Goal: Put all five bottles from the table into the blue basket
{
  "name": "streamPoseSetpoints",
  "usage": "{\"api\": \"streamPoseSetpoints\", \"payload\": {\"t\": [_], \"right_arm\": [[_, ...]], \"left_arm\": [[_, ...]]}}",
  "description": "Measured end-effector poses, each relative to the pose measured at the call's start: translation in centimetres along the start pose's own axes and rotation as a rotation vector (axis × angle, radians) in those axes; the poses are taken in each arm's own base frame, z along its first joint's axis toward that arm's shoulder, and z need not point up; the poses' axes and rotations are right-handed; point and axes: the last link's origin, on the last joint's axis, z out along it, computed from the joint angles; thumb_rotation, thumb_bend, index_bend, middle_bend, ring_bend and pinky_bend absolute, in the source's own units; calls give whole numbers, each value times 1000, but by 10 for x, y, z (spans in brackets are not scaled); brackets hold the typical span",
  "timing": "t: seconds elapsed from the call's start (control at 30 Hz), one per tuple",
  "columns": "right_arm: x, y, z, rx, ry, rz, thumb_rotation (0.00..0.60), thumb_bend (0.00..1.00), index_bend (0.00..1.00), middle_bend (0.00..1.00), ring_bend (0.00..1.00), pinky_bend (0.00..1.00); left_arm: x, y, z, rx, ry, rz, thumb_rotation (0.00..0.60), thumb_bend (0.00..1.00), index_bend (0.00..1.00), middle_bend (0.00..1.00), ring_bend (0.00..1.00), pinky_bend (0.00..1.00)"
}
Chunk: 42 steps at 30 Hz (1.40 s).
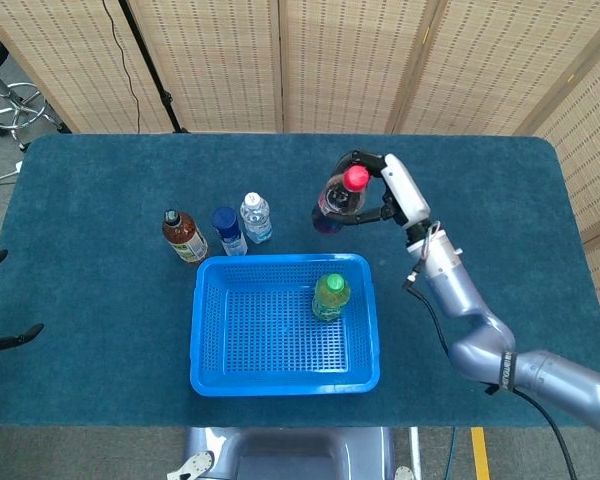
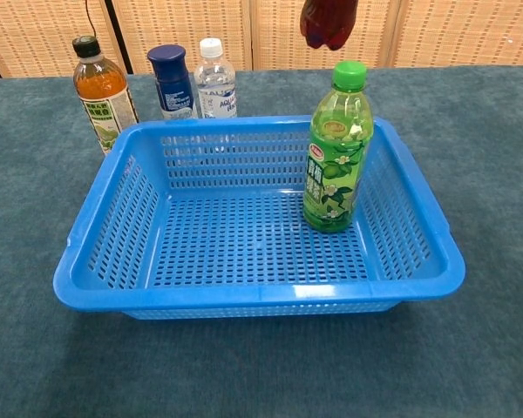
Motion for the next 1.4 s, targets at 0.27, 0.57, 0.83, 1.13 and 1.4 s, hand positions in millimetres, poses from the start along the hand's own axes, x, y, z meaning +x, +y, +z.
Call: {"api": "streamPoseSetpoints", "payload": {"t": [0.27, 0.57, 0.83, 1.13, 1.4], "right_arm": [[25, -34, -51, 13, -39, -12, 600, 0, 630, 803, 764, 642], [11, -38, -97, 6, -182, -12, 600, 0, 631, 803, 764, 642], [-6, -48, -128, 63, -293, 49, 600, 0, 631, 803, 764, 642], [-34, -45, -116, 70, -305, 117, 600, 0, 630, 803, 764, 642], [-55, -22, -111, 21, -303, 110, 600, 0, 632, 803, 764, 642]], "left_arm": [[3, 2, -4, -14, 8, -18, 600, 70, 0, 0, 0, 0], [4, 0, -7, -14, 13, -19, 600, 70, 0, 0, 0, 0], [2, 1, -6, -11, 12, -9, 600, 70, 0, 0, 0, 0], [0, 2, -7, -9, 7, -1, 600, 71, 0, 0, 0, 0], [-1, 1, -6, -7, 1, 1, 600, 70, 0, 0, 0, 0]]}}
